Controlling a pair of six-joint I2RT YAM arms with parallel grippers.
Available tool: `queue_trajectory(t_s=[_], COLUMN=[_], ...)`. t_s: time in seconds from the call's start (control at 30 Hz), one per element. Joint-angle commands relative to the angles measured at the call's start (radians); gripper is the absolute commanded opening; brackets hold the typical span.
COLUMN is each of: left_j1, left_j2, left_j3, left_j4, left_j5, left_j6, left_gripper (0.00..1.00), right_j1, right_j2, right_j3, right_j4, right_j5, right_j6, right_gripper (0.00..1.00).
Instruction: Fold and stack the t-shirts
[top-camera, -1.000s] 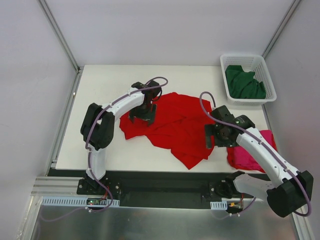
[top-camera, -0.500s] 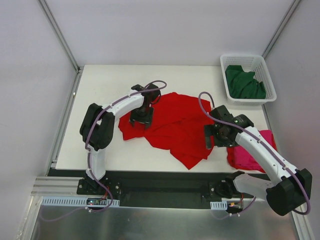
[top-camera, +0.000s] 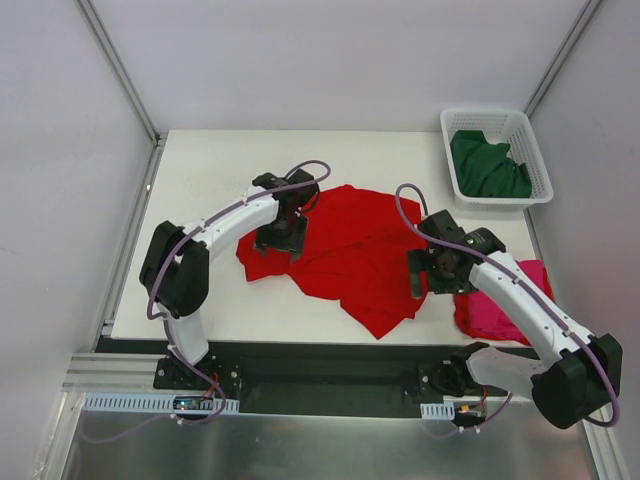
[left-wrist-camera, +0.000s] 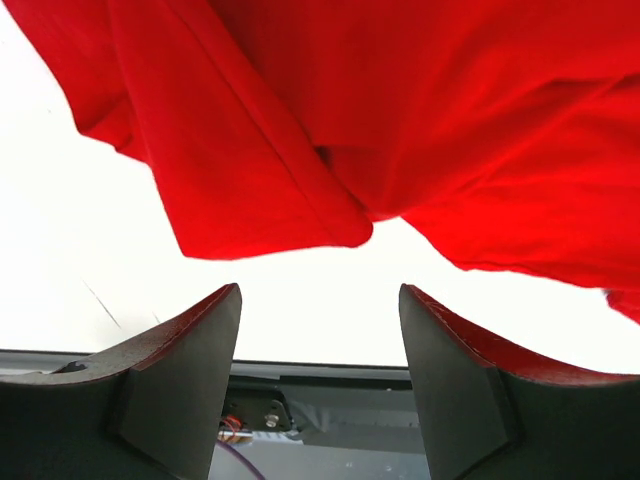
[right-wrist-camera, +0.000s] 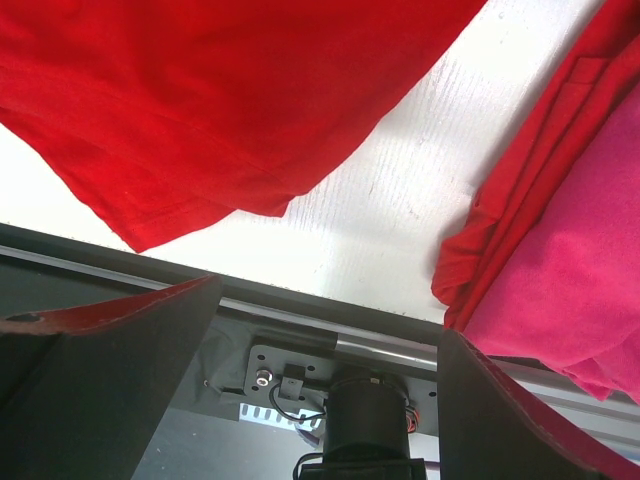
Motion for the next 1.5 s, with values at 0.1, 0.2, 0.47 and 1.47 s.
queue_trajectory(t_s=[0.1,0.2,0.47,1.47], left_j1=[-0.014,-0.012,-0.012,-0.002], left_j2=[-0.015,0.003,0.063,0.02], left_j3=[-0.056,-0.061,-0.03,0.028], left_j4=[-0.014,-0.005,0.017,-0.032], left_j5=[-0.017,-0.027,-0.016,-0.068], left_j6=[-0.011,-0.002,0.033,0.035], left_gripper=[0.64,0.64,0.65,0.0], right_j1=[-0.004,-0.004,-0.005,-0.005], right_j2=[0.0,-0.008,-0.019,0.006], right_j3=[0.01,0.003,-0.01,-0.024], right_j4=[-0.011,-0.014,-0.018,-0.003], right_j5=[-0.005,0.0,0.002,-0.015], right_j6=[-0.004,-0.002,0.005,-0.002], right_gripper=[0.96,0.96,0.96,0.96])
